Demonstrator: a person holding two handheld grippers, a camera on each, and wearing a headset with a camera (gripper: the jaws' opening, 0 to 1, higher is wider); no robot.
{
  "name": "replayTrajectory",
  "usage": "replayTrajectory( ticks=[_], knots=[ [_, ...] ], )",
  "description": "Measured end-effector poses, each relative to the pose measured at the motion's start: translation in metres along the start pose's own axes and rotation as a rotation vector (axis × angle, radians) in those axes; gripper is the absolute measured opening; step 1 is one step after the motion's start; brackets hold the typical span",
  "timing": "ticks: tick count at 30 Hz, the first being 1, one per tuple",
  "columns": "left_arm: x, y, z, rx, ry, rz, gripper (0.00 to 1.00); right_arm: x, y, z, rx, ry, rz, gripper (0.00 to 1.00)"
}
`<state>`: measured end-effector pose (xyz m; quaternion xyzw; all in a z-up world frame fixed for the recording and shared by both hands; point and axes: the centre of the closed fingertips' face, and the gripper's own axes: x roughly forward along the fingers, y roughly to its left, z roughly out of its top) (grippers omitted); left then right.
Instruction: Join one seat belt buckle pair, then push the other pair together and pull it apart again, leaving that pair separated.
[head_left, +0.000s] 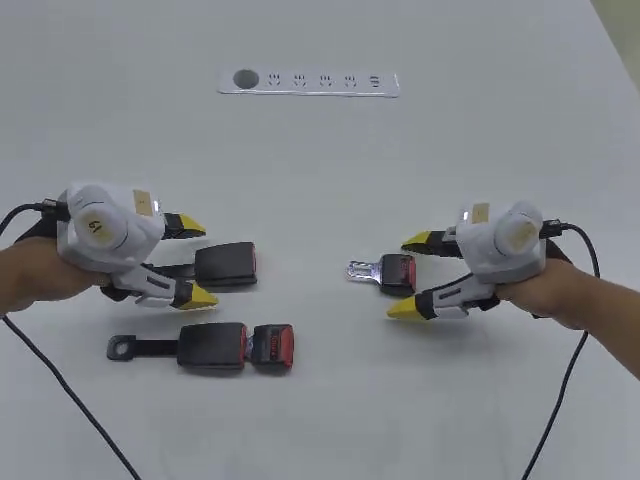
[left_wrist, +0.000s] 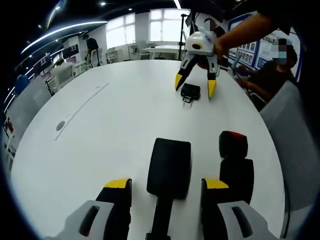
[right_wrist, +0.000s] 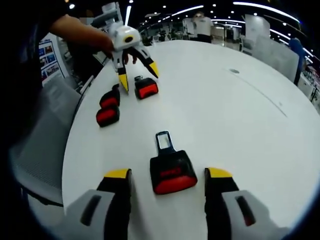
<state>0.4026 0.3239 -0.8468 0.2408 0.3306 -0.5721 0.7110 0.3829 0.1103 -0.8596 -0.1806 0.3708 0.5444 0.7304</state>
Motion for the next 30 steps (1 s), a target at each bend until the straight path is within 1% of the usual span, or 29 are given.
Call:
replayTrajectory(
  ticks=[3, 4, 5, 7, 8, 9, 10, 13, 14, 17, 19, 20, 25, 30],
  knots=[
    [0.003, 0.0, -0.002, -0.003, 0.009, -0.013, 0.55, 0.0, 0.001, 0.002, -0.009, 0.0, 0.009, 0.57],
    [0.003, 0.0, -0.002, -0.002, 0.01, -0.015, 0.54, 0.001, 0.004, 0.001, -0.022, 0.007, 0.023, 0.55],
    [0.004, -0.001, -0.002, 0.003, 0.013, -0.018, 0.53, 0.002, 0.005, 0.003, -0.068, 0.006, 0.028, 0.53],
    [0.004, -0.001, -0.002, 0.01, 0.016, -0.021, 0.52, 0.001, 0.006, 0.003, -0.068, 0.014, 0.027, 0.51],
    [0.005, -0.003, -0.003, 0.017, 0.023, -0.028, 0.5, 0.001, 0.006, 0.003, -0.065, 0.014, 0.029, 0.51],
    [0.006, -0.005, -0.003, 0.04, 0.02, -0.035, 0.48, 0.0, 0.006, 0.004, -0.062, 0.012, 0.031, 0.49],
    [0.006, -0.003, -0.003, 0.058, 0.026, -0.023, 0.47, 0.0, 0.005, 0.004, -0.07, 0.013, 0.029, 0.48],
    [0.005, 0.0, -0.004, 0.066, 0.042, -0.022, 0.43, -0.001, 0.002, 0.004, -0.073, 0.011, 0.02, 0.41],
    [0.005, 0.0, -0.004, 0.069, 0.048, -0.024, 0.43, -0.001, -0.001, 0.004, -0.09, 0.017, 0.011, 0.39],
    [0.005, -0.004, -0.004, 0.099, 0.05, -0.051, 0.38, -0.001, 0.0, 0.005, -0.087, 0.012, 0.023, 0.37],
    [0.005, -0.002, -0.001, 0.113, 0.044, -0.05, 0.33, -0.001, 0.0, 0.006, -0.093, 0.007, 0.03, 0.37],
    [0.003, -0.002, -0.001, 0.107, 0.049, -0.056, 0.33, -0.001, 0.0, 0.006, -0.095, 0.002, 0.032, 0.37],
    [0.0, 0.0, -0.001, 0.117, 0.054, -0.059, 0.33, -0.001, -0.002, 0.006, -0.092, -0.014, 0.038, 0.36],
    [-0.001, 0.001, -0.001, 0.126, 0.059, -0.065, 0.33, -0.001, -0.004, 0.007, -0.076, -0.028, 0.046, 0.36]
  ],
)
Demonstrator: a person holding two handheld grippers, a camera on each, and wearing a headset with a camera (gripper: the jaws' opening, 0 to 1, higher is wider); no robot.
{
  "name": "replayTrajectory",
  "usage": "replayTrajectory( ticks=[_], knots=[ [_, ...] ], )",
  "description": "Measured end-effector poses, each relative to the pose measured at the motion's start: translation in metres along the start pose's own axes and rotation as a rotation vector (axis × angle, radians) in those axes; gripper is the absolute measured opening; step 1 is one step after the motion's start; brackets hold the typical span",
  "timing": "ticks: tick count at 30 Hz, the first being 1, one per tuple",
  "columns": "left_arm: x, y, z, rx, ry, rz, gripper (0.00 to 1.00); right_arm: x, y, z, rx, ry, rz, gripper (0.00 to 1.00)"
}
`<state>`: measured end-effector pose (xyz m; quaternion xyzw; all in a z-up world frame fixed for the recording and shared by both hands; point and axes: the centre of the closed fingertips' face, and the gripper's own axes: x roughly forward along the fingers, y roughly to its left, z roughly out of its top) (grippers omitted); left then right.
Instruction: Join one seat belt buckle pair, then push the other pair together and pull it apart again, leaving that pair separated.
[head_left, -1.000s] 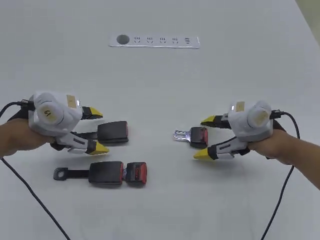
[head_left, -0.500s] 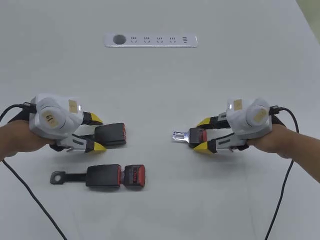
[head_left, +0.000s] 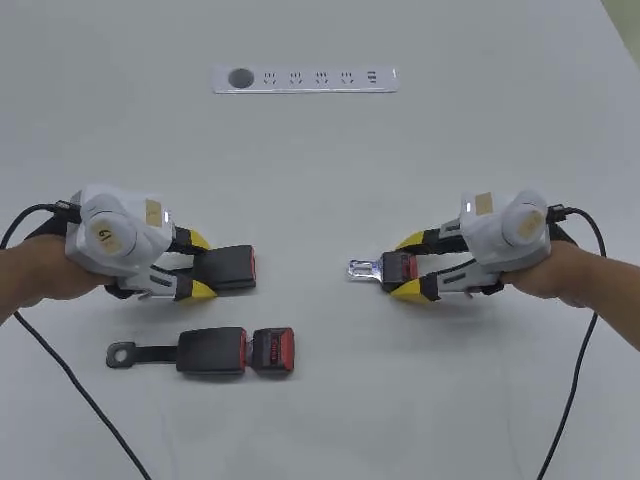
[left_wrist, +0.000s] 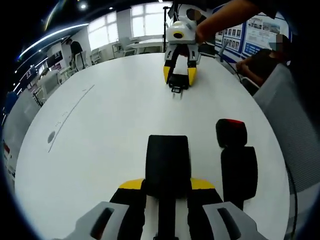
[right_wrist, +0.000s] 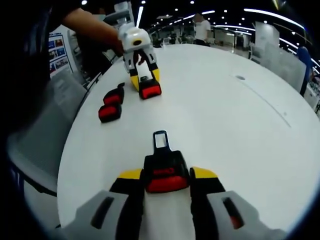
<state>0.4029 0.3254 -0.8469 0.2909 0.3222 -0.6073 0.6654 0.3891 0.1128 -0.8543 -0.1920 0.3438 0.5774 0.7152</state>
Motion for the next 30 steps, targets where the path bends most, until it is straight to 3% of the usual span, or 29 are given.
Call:
replayTrajectory(
  ticks=[17, 30],
  knots=[
    [0.004, -0.001, -0.003, 0.007, 0.018, -0.008, 0.33, 0.009, 0.004, 0.012, -0.008, -0.024, 0.008, 0.36],
    [0.006, -0.002, -0.004, 0.009, 0.028, -0.013, 0.33, 0.039, 0.011, 0.037, -0.039, -0.052, 0.015, 0.36]
  ],
)
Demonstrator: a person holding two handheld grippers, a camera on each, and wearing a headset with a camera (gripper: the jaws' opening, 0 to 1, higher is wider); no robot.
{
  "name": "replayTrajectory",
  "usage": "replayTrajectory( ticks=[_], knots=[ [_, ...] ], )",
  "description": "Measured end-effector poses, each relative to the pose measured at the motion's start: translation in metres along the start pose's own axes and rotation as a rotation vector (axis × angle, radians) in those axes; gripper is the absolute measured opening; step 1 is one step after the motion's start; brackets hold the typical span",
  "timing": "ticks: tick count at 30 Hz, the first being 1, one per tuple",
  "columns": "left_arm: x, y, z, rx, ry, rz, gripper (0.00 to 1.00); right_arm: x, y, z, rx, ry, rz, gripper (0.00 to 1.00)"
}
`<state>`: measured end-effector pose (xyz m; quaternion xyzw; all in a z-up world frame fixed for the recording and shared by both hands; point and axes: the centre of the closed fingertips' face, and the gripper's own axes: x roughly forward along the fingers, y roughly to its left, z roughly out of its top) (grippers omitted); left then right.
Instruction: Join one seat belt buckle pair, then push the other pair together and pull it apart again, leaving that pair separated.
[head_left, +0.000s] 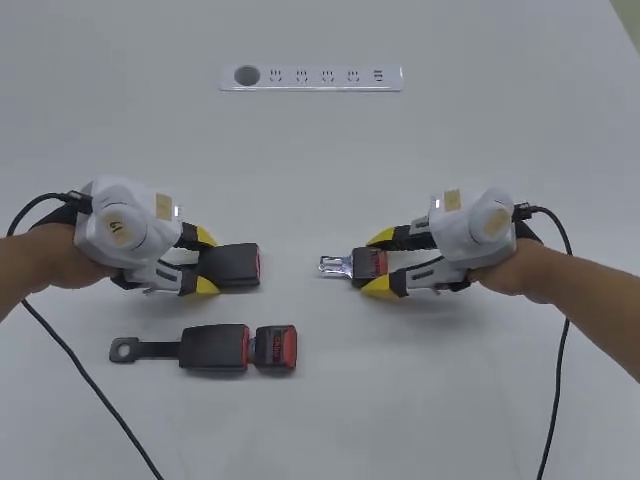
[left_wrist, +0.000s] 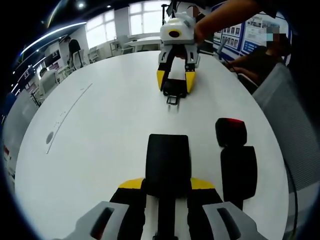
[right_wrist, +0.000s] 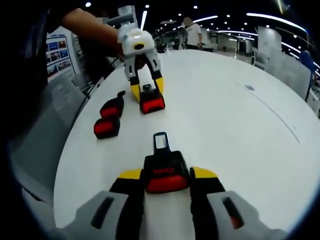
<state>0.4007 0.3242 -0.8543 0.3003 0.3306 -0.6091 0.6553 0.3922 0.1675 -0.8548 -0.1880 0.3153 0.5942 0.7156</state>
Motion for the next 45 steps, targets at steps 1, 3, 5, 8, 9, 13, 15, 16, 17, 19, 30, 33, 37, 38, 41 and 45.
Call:
replayTrajectory(
  ticks=[1, 3, 5, 8, 9, 13, 15, 16, 17, 19, 30, 33, 37, 38, 41, 45],
  knots=[
    [0.0, 0.0, 0.0, 0.0, 0.001, 0.0, 0.33, 0.002, 0.001, 0.001, -0.002, -0.001, 0.002, 0.36],
    [0.001, 0.0, 0.0, 0.001, 0.002, -0.002, 0.33, 0.005, 0.002, 0.002, -0.002, -0.002, 0.005, 0.36],
    [0.001, 0.0, 0.0, 0.003, 0.005, -0.003, 0.33, 0.009, 0.002, 0.004, 0.0, -0.005, 0.007, 0.36],
    [0.001, -0.001, 0.001, 0.005, 0.009, -0.003, 0.33, 0.015, 0.002, 0.007, -0.006, -0.011, 0.009, 0.36],
    [0.001, -0.001, 0.001, 0.006, 0.01, -0.004, 0.33, 0.017, 0.002, 0.007, -0.006, -0.011, 0.011, 0.36],
    [0.002, -0.002, 0.001, 0.01, 0.012, -0.006, 0.33, 0.024, 0.004, 0.013, -0.009, -0.014, 0.018, 0.36],
    [0.002, -0.002, 0.002, 0.013, 0.016, -0.009, 0.33, 0.028, 0.004, 0.016, -0.01, -0.012, 0.024, 0.36],
    [0.002, -0.002, 0.002, 0.014, 0.017, -0.01, 0.33, 0.029, 0.003, 0.019, -0.013, -0.013, 0.027, 0.36],
    [0.002, -0.002, 0.002, 0.015, 0.018, -0.012, 0.33, 0.031, 0.003, 0.021, -0.015, -0.012, 0.032, 0.36],
    [0.002, -0.003, 0.002, 0.019, 0.02, -0.014, 0.33, 0.034, 0.003, 0.024, -0.019, -0.013, 0.035, 0.36],
    [0.002, -0.002, 0.003, 0.03, 0.027, -0.021, 0.33, 0.052, 0.005, 0.04, -0.042, -0.016, 0.053, 0.36],
    [0.003, -0.003, 0.003, 0.046, 0.033, -0.026, 0.33, 0.056, 0.006, 0.044, -0.039, -0.018, 0.057, 0.36],
    [0.003, -0.003, 0.004, 0.061, 0.04, -0.033, 0.33, 0.062, 0.008, 0.049, -0.066, -0.009, 0.062, 0.36],
    [0.003, -0.003, 0.004, 0.059, 0.039, -0.033, 0.33, 0.062, 0.008, 0.049, -0.052, -0.009, 0.065, 0.36],
    [0.004, -0.003, 0.004, 0.059, 0.039, -0.033, 0.33, 0.061, 0.008, 0.048, -0.047, -0.01, 0.063, 0.36],
    [0.004, -0.003, 0.004, 0.062, 0.047, -0.033, 0.32, 0.062, 0.007, 0.051, -0.036, -0.01, 0.063, 0.36]
  ],
)
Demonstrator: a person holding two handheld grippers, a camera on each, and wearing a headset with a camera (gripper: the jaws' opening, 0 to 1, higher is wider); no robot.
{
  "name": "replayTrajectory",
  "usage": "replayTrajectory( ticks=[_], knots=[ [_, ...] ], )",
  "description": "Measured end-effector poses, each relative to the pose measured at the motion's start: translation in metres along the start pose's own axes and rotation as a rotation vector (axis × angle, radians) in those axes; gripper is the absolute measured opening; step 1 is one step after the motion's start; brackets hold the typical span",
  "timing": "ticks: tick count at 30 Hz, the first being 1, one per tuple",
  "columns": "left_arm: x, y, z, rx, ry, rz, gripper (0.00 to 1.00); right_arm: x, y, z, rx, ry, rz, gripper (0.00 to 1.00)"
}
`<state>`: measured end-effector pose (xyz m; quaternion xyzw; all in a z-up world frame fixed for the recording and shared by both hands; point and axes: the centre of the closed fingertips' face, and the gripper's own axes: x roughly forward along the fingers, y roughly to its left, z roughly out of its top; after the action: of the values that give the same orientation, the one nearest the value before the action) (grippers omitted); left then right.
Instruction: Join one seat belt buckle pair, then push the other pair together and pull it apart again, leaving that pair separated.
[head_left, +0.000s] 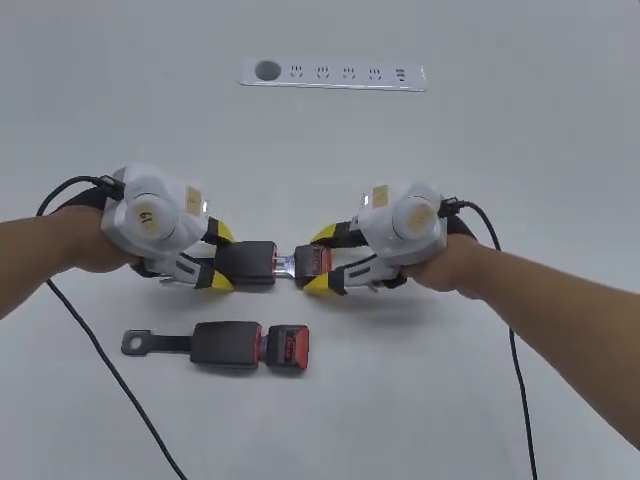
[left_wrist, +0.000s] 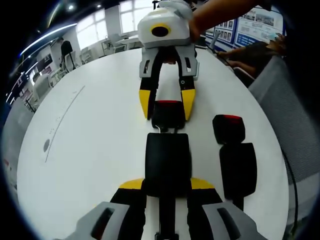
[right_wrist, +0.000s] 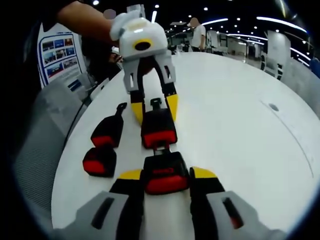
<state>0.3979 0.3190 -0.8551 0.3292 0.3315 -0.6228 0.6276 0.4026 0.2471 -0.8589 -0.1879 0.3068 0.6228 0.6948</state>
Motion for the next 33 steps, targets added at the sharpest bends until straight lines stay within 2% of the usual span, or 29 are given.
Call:
replayTrajectory(
  ticks=[7, 11, 18, 25, 33],
  knots=[
    [0.0, 0.0, 0.0, 0.021, 0.015, -0.009, 0.32, 0.002, 0.001, 0.002, -0.002, 0.016, 0.003, 0.35],
    [0.001, 0.0, 0.0, 0.035, 0.039, -0.018, 0.32, 0.014, 0.005, 0.012, -0.001, 0.006, 0.003, 0.35],
    [0.0, 0.0, 0.0, 0.032, 0.027, -0.019, 0.32, 0.013, 0.005, 0.011, 0.018, 0.015, -0.011, 0.35],
    [0.001, -0.001, 0.0, 0.037, 0.046, -0.022, 0.32, 0.013, 0.006, 0.01, 0.015, 0.033, -0.014, 0.35],
    [0.001, -0.001, 0.0, 0.03, 0.044, -0.022, 0.32, 0.013, 0.005, 0.009, 0.01, 0.051, -0.018, 0.35]
  ],
)
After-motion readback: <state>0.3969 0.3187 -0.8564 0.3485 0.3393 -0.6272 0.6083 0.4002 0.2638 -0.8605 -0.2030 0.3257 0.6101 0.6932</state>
